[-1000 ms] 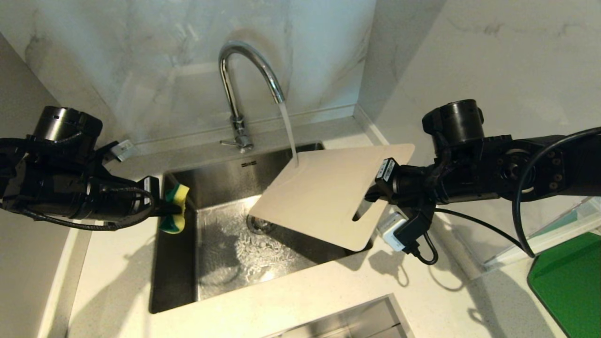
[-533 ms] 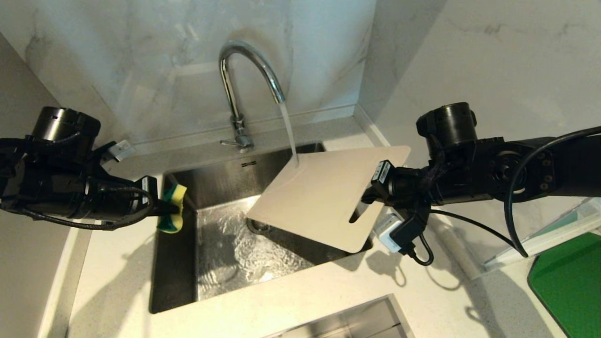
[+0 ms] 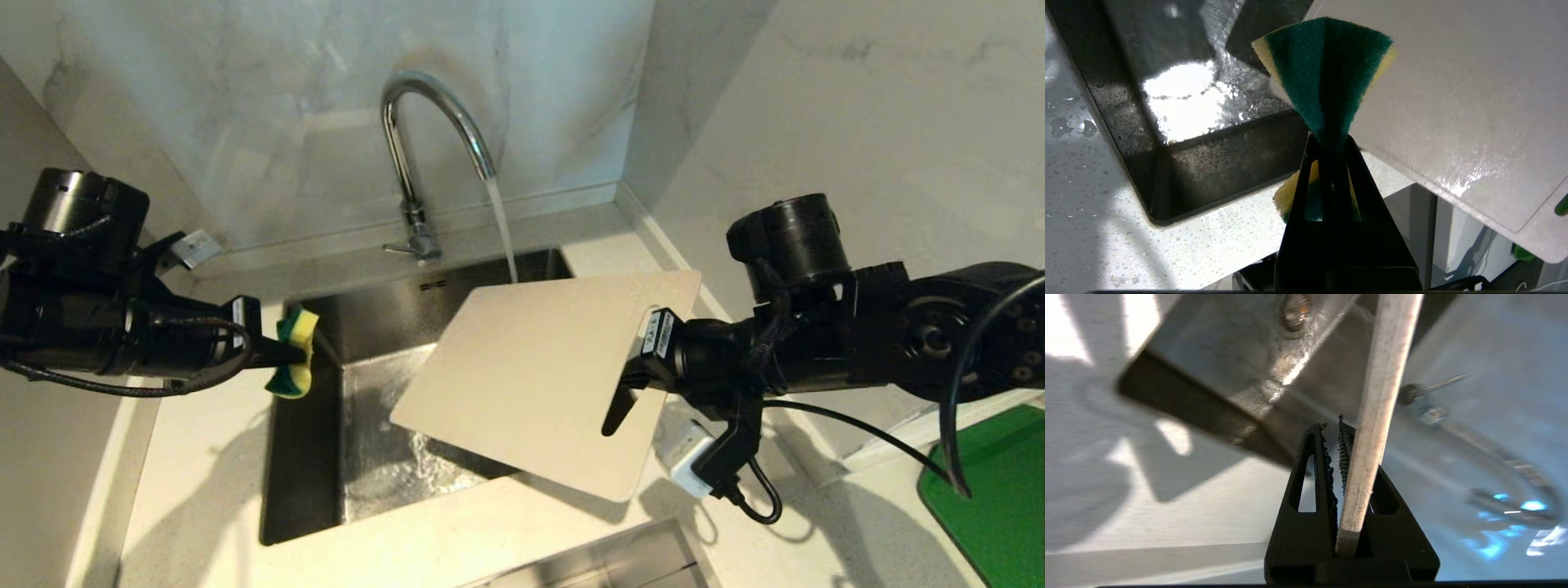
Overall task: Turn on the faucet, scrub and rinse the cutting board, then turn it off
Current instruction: Scrub the cutting board underwater
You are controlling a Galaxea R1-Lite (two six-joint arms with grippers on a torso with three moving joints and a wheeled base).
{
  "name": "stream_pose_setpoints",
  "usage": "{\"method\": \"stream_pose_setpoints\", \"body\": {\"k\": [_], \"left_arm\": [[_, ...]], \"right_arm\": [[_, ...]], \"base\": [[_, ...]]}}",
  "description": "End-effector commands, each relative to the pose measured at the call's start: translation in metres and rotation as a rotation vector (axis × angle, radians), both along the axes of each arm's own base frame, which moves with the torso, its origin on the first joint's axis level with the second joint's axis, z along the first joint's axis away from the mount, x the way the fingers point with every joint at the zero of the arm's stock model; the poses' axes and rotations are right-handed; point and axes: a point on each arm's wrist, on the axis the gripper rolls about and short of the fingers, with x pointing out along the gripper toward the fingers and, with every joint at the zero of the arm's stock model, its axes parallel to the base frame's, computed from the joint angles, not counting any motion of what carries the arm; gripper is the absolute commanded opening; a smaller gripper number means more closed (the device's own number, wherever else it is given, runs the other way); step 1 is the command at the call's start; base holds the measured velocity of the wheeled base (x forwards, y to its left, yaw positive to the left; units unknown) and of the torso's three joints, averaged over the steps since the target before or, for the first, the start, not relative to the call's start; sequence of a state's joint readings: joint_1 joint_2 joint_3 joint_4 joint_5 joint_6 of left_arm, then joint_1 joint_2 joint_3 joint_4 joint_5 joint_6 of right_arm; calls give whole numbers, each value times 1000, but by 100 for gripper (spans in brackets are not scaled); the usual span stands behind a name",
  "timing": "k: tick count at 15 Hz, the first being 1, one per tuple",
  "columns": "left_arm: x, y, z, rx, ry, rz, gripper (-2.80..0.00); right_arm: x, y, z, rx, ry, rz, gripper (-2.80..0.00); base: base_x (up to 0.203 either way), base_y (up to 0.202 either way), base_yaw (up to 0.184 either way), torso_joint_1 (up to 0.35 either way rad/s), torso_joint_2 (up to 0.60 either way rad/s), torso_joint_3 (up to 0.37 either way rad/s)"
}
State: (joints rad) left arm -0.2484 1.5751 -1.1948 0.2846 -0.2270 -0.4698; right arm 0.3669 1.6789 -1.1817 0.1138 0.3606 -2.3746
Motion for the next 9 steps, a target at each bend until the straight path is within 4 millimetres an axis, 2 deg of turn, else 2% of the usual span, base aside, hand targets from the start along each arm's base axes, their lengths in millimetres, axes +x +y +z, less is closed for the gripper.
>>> {"method": "stream_pose_setpoints", "body": {"k": [1,6,9], "left_arm": [[-7,0,8,-10,-27,-4,-280],[-13,0,15,-22,-50,-12,-280],[-15,-9,18,-30,-59,-42,-280]], "right_arm": [[-14,9,8,4,-39,64,-280],[-20,33,-3,107,-90,189,-280],[-29,49,-6,141,-109,275,-280]], "base": [[0,0,0,0,0,0],[0,0,0,0,0,0],[0,0,0,0,0,0]]}}
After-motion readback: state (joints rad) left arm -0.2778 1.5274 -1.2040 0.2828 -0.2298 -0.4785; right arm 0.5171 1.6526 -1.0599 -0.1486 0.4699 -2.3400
